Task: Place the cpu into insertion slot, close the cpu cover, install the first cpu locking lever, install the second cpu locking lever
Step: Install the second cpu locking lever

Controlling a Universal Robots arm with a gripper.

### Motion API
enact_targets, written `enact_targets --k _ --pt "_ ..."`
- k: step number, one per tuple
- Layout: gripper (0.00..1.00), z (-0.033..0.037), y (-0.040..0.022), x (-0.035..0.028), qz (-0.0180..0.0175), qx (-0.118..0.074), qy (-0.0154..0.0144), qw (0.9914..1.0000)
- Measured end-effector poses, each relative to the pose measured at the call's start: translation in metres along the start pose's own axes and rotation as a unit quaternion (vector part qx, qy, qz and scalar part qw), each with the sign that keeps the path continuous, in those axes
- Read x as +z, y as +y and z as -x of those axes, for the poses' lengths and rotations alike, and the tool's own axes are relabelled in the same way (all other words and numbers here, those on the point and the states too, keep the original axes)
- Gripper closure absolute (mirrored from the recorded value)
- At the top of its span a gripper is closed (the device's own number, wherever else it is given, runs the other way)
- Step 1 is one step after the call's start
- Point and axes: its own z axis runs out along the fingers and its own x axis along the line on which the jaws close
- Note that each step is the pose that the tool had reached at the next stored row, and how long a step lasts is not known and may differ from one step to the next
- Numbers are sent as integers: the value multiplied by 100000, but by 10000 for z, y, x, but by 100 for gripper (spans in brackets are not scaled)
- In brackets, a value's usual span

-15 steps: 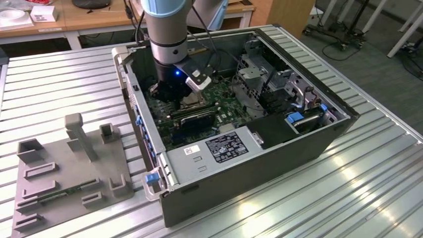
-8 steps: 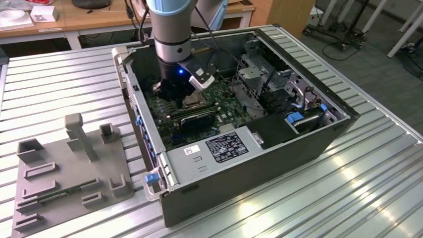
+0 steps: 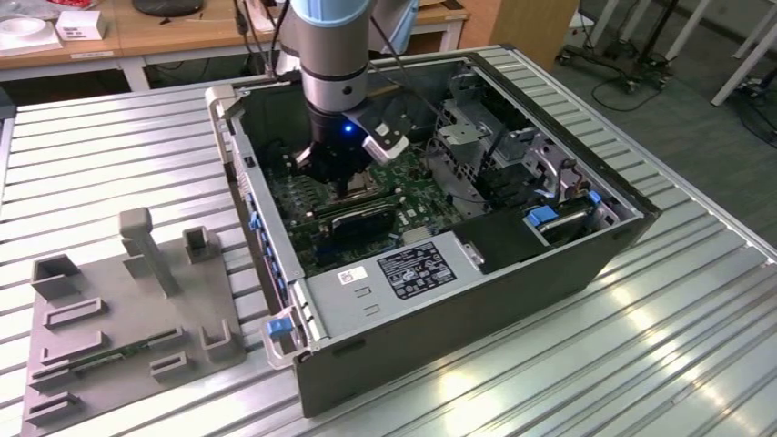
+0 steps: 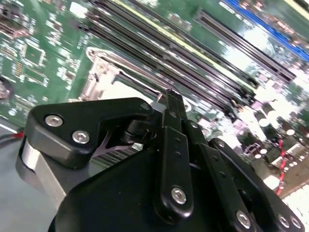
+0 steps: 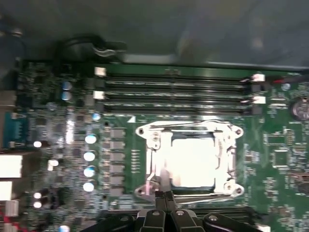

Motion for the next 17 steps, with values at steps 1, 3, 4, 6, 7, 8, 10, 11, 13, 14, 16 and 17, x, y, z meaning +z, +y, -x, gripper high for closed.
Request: enact_targets --k 1,3,4,6,7,8,10,11,13,14,16,17 --pt "89 25 0 2 0 0 -1 100000" --pt "89 84 0 8 -1 -5 0 100000" --pt "89 116 0 11 -1 -3 -1 100000" --pt "89 176 0 17 0 -2 -1 100000" --pt "89 195 3 19 2 -5 -1 100000" --pt "89 209 11 21 1 -5 0 100000" --pt "89 216 38 23 -1 25 -9 100000" --pt "89 217 54 25 -1 30 -10 100000" --pt "89 218 92 26 -9 40 -6 100000" --pt "89 219 112 28 -5 46 -10 100000" --pt "89 220 155 31 -3 51 -12 100000" --pt "89 220 172 32 -5 55 -12 100000"
